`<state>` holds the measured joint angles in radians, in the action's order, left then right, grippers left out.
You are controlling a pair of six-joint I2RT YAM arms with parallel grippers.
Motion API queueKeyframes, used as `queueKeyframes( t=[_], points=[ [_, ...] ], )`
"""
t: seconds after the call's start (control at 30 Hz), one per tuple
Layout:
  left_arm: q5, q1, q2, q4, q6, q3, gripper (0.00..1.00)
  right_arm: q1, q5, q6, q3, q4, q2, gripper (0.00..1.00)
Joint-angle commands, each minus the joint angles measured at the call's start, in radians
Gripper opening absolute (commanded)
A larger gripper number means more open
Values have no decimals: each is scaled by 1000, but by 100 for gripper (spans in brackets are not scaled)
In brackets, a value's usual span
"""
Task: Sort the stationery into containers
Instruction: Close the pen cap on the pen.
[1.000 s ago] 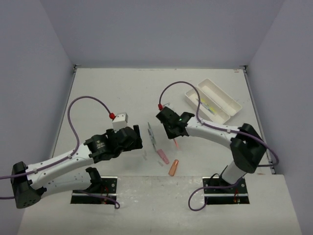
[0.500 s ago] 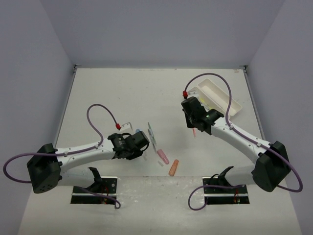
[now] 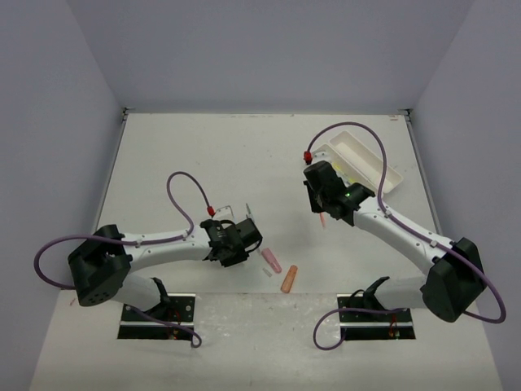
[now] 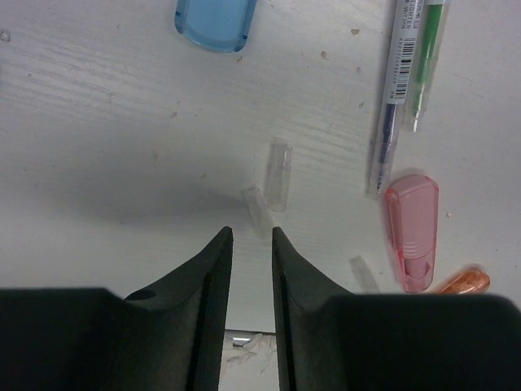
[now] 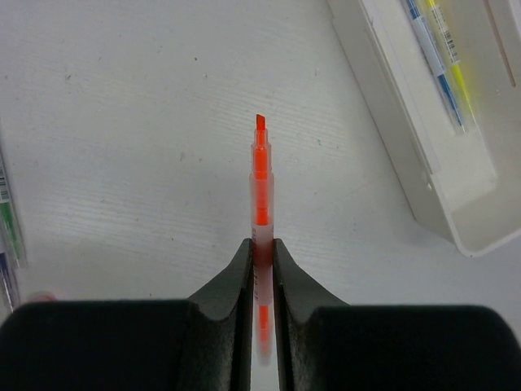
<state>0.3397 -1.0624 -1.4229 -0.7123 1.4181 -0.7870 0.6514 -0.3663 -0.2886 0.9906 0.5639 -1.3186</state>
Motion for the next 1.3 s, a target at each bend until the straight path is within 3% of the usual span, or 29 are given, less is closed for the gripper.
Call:
queueKeyframes(
  t=[0.0, 0.57, 0.93, 1.27],
  points=[
    [20, -5, -6, 22, -4, -41, 28, -2, 15, 14, -9, -27, 32, 0],
    [12, -5, -73, 45, -27, -52, 26, -2, 25, 23, -16, -32, 32, 0],
    [-5, -5, -91, 63, -28, -17, 15, -2, 31, 28, -16, -33, 23, 0],
    [-22, -5, -87, 91, -36, 40, 13, -4, 37, 28, -16, -33, 25, 0]
  ],
)
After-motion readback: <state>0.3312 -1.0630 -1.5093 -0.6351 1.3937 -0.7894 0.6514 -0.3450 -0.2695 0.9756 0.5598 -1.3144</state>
